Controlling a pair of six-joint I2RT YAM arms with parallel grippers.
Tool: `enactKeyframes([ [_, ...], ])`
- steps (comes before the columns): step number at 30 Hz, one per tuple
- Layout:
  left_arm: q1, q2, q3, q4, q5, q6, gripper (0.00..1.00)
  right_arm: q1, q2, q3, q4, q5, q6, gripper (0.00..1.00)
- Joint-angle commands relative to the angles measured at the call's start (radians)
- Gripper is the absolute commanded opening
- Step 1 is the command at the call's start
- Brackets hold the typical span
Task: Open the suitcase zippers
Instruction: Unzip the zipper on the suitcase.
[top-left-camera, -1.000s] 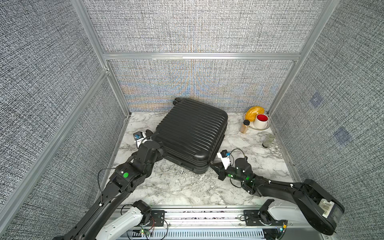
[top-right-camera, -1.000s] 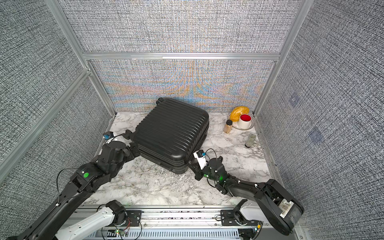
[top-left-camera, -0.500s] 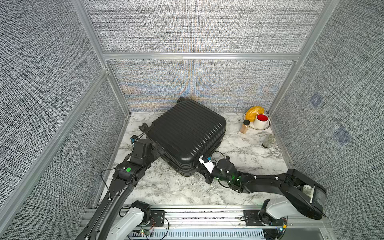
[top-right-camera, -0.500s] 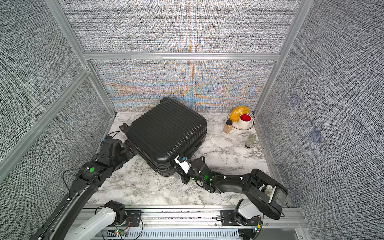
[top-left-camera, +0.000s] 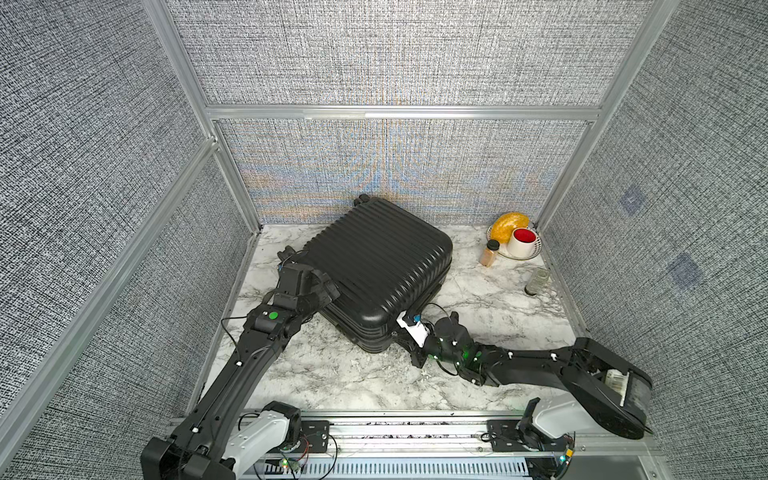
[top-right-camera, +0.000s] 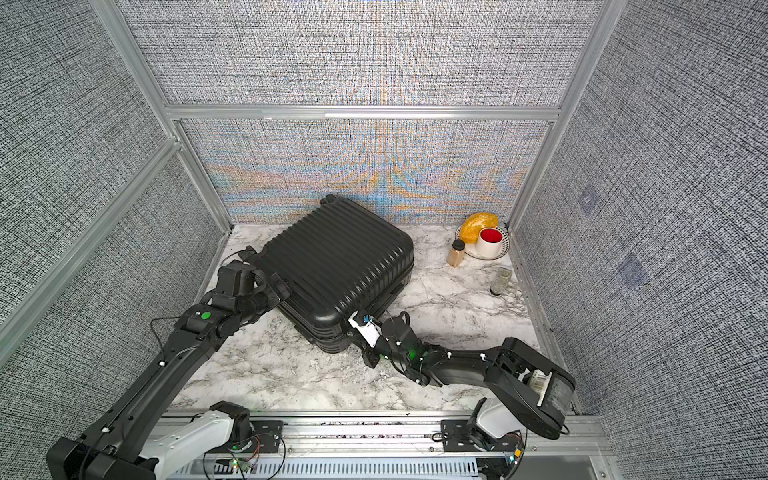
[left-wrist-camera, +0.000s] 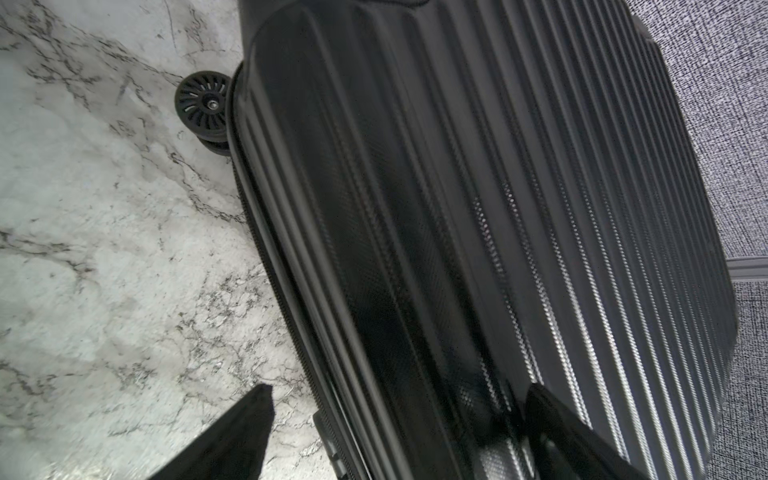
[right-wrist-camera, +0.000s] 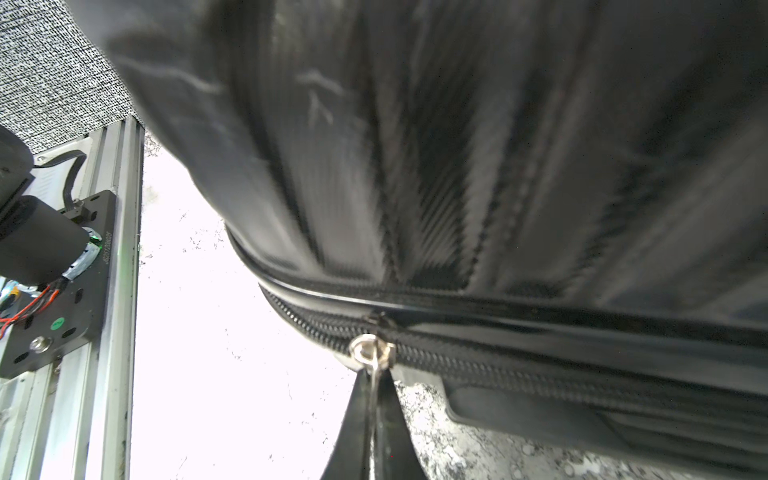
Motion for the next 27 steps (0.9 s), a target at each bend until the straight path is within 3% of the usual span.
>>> enactKeyframes([
  [1, 0.008, 0.005, -0.014, 0.018, 0.012, 0.012, 0.94, -0.003, -0.007, -0.009, -0.003, 0.046, 0.008, 0.00],
  [8, 0.031, 0.012, -0.068, 0.061, 0.042, 0.008, 0.94, -0.008, -0.026, -0.042, 0.007, 0.052, 0.033, 0.00],
  [13, 0.045, 0.015, -0.105, 0.074, 0.043, 0.009, 0.92, -0.031, -0.060, -0.079, 0.000, 0.130, 0.074, 0.00],
  [27, 0.062, 0.033, -0.176, 0.115, 0.067, 0.018, 0.89, -0.218, -0.127, -0.116, -0.033, 0.116, 0.107, 0.00],
])
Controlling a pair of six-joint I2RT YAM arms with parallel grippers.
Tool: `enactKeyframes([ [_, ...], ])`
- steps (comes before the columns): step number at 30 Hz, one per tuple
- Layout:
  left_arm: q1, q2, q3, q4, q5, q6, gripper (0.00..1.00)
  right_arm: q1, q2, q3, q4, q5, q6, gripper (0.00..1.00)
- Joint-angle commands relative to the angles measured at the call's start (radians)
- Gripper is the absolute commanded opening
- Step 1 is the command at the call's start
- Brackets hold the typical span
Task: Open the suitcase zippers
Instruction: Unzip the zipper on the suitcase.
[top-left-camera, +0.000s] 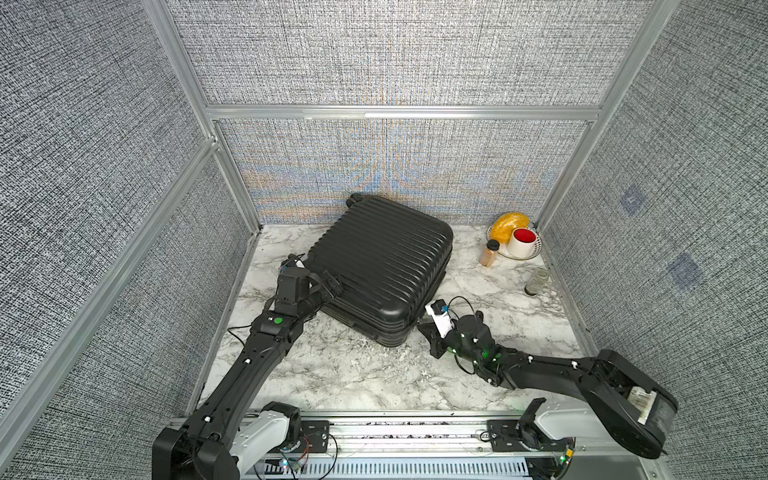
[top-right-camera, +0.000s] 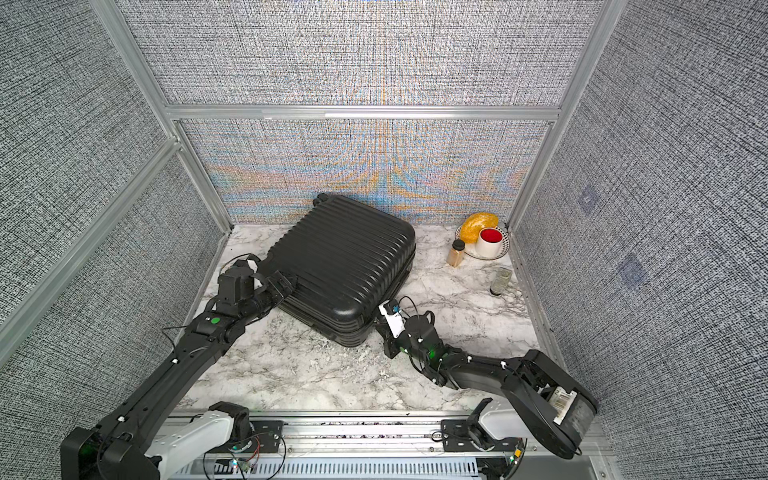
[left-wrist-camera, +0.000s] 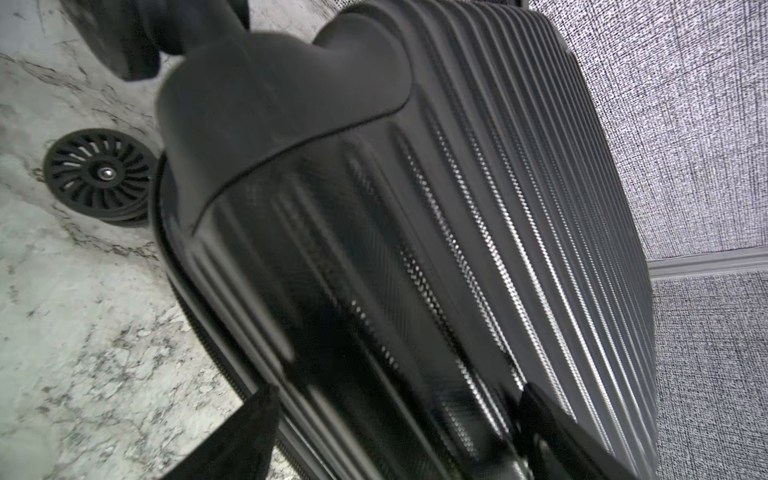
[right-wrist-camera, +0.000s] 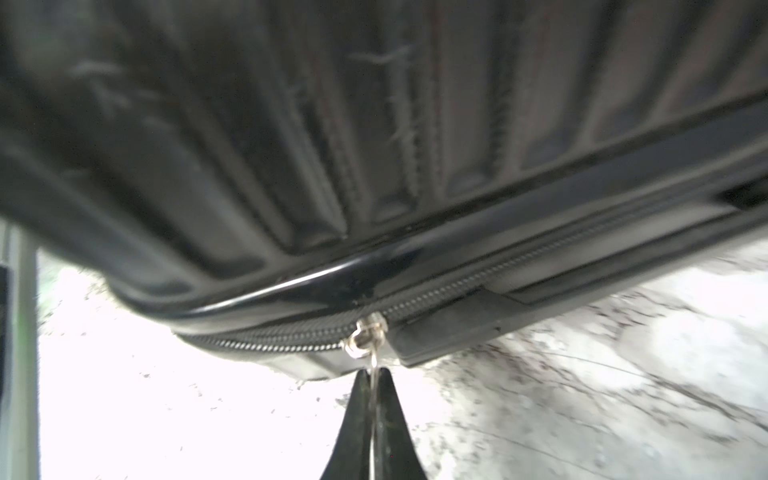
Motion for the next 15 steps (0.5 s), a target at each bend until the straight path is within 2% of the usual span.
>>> enactKeyframes([
  [1, 0.006, 0.016, -0.017, -0.194, -0.062, 0.032, 0.89, -0.041, -0.002, 0.013, -0.033, 0.046, 0.005, 0.00],
  [15, 0.009, 0.037, -0.031, -0.178, -0.048, 0.042, 0.87, -0.214, 0.092, 0.101, -0.026, -0.042, -0.036, 0.00],
])
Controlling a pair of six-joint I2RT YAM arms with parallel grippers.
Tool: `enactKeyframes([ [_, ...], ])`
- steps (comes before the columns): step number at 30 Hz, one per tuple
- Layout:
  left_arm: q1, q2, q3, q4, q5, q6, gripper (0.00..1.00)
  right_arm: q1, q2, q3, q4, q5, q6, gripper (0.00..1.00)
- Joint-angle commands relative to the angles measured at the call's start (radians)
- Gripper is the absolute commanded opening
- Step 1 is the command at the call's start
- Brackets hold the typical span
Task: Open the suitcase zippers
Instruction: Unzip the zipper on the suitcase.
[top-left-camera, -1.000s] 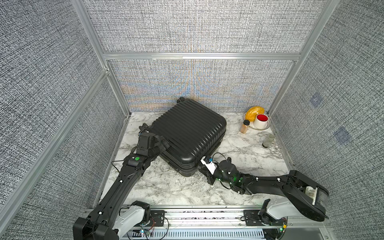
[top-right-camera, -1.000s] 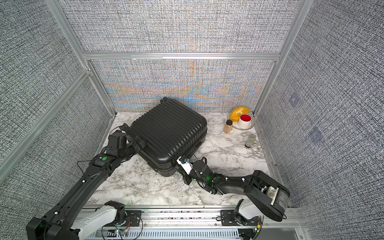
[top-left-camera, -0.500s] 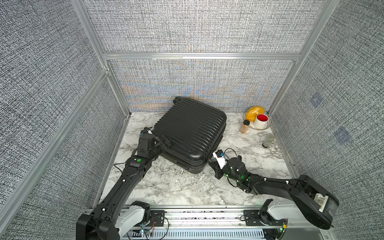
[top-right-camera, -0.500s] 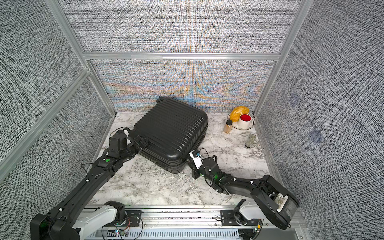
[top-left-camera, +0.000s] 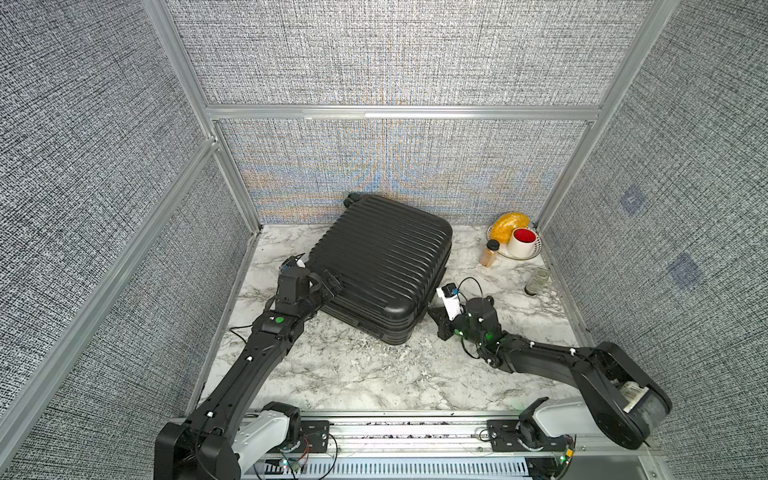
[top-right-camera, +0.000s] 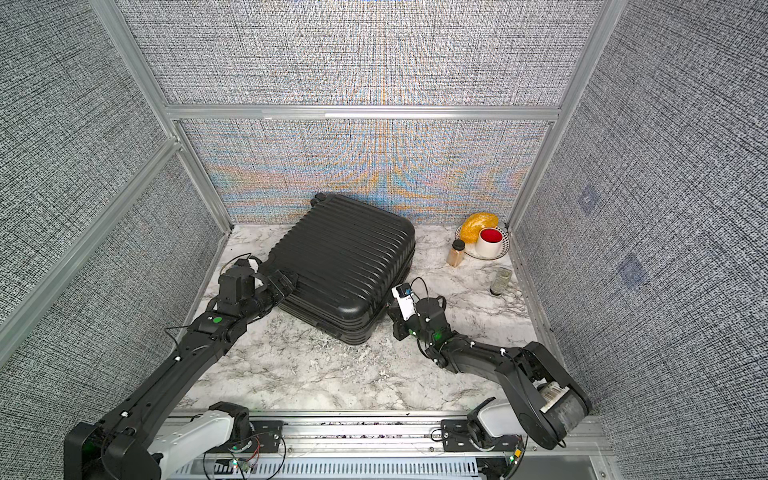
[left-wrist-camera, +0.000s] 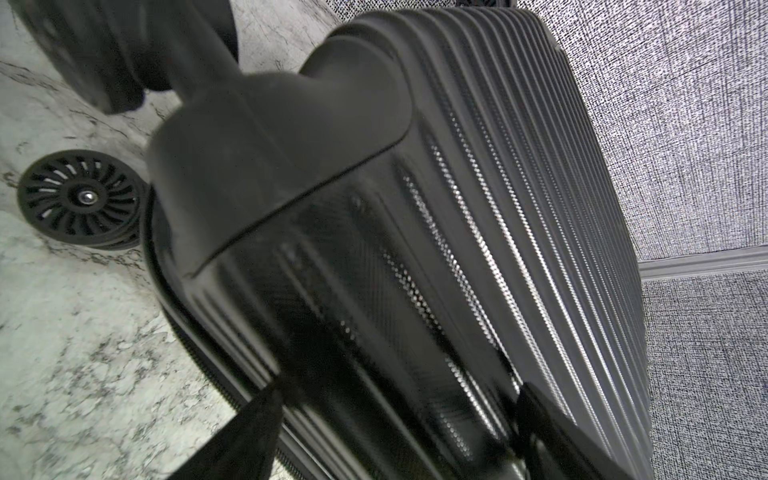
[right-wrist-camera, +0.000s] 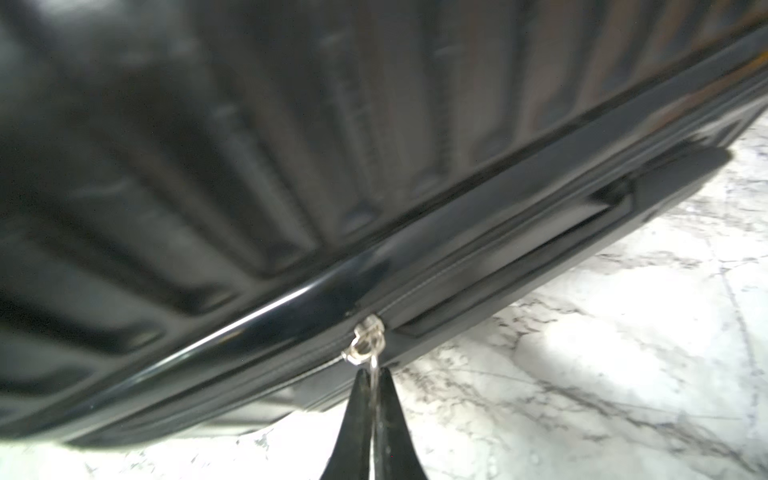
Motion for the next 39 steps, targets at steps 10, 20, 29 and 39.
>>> enactKeyframes([
  [10, 0.007, 0.020, -0.019, -0.229, -0.053, 0.053, 0.88, -0.129, 0.098, 0.096, 0.010, -0.013, -0.042, 0.00],
  [20, 0.008, 0.019, -0.015, -0.241, -0.052, 0.065, 0.88, -0.255, 0.203, 0.210, -0.007, -0.100, -0.037, 0.00],
  [29, 0.007, 0.019, -0.017, -0.245, -0.051, 0.067, 0.87, -0.346, 0.329, 0.390, -0.056, -0.173, -0.023, 0.00],
  [39, 0.009, 0.026, -0.009, -0.247, -0.052, 0.073, 0.87, -0.403, 0.434, 0.565, -0.133, -0.219, -0.022, 0.00],
])
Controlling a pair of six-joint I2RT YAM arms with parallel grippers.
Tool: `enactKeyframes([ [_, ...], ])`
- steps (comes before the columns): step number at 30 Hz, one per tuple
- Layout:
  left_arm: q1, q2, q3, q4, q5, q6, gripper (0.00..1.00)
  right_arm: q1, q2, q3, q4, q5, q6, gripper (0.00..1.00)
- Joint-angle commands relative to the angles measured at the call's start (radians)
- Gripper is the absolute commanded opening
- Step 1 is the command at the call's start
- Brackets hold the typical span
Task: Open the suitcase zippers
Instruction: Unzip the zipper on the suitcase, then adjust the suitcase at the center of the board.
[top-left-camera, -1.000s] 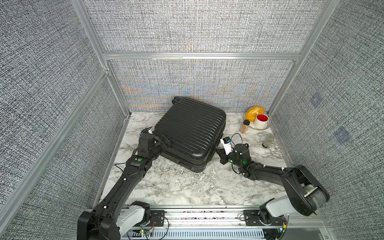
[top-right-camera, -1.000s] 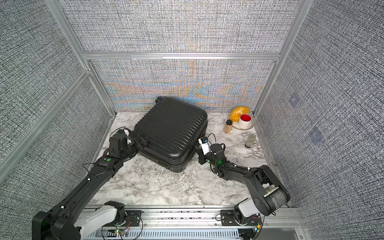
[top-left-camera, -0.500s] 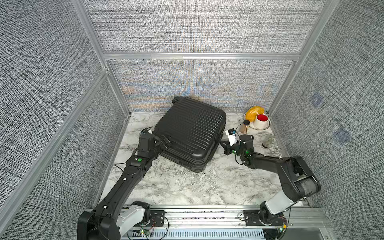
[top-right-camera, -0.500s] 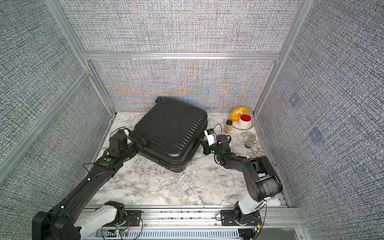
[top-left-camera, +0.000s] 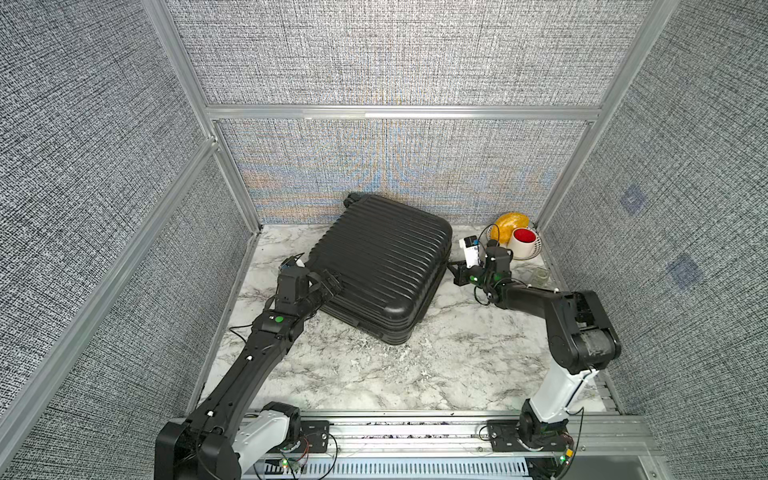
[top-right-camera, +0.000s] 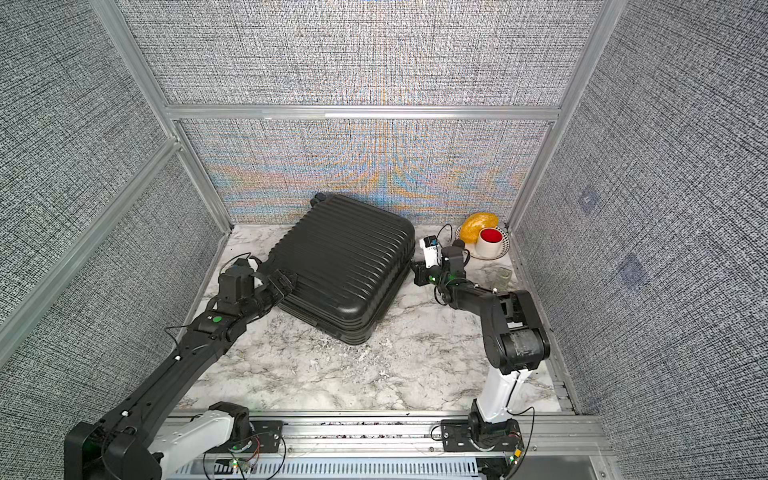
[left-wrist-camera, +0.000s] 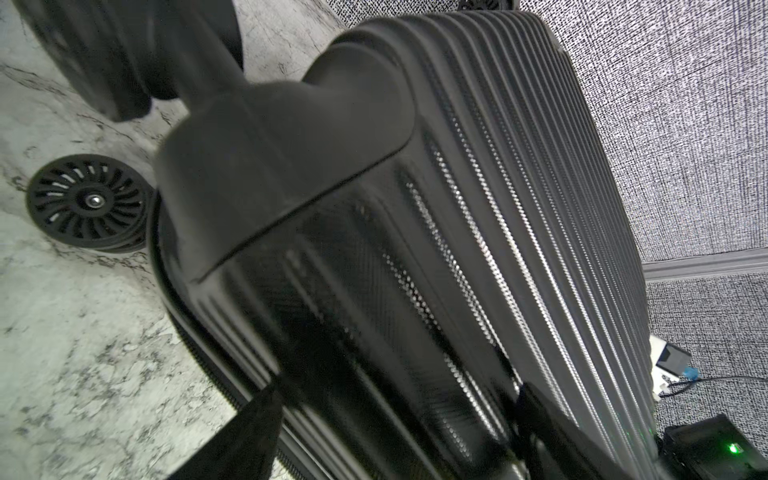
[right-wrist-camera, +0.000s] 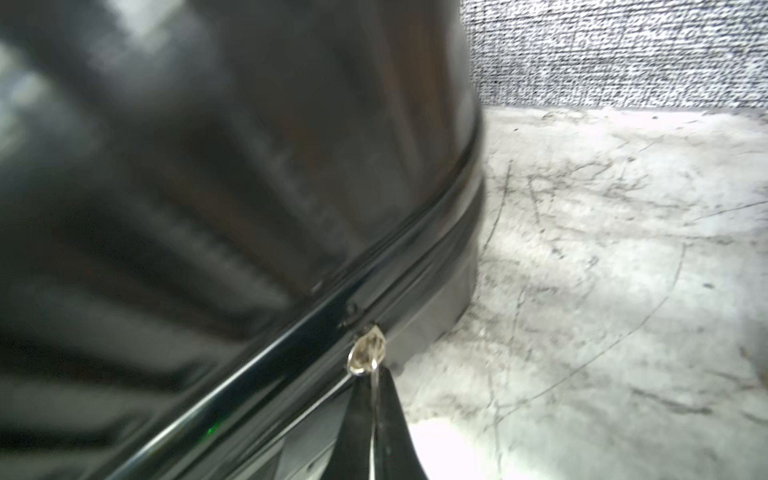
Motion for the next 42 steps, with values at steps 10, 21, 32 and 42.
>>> enactKeyframes([
  [10, 0.057, 0.114, 0.079, -0.240, -0.034, 0.120, 0.87, -0.019, -0.095, -0.126, 0.098, -0.024, 0.067, 0.00],
  [21, 0.156, 0.440, 0.387, -0.240, 0.048, 0.221, 0.87, 0.101, -0.400, -0.498, 0.213, 0.046, 0.154, 0.00],
  [32, 0.194, 0.632, 0.746, -0.394, 0.076, 0.388, 0.99, 0.350, -0.635, -0.686, 0.186, 0.178, 0.166, 0.00],
  [42, 0.090, 0.185, 0.465, -0.354, 0.027, 0.419, 0.99, 0.373, -0.636, -0.687, 0.178, 0.157, 0.174, 0.00],
])
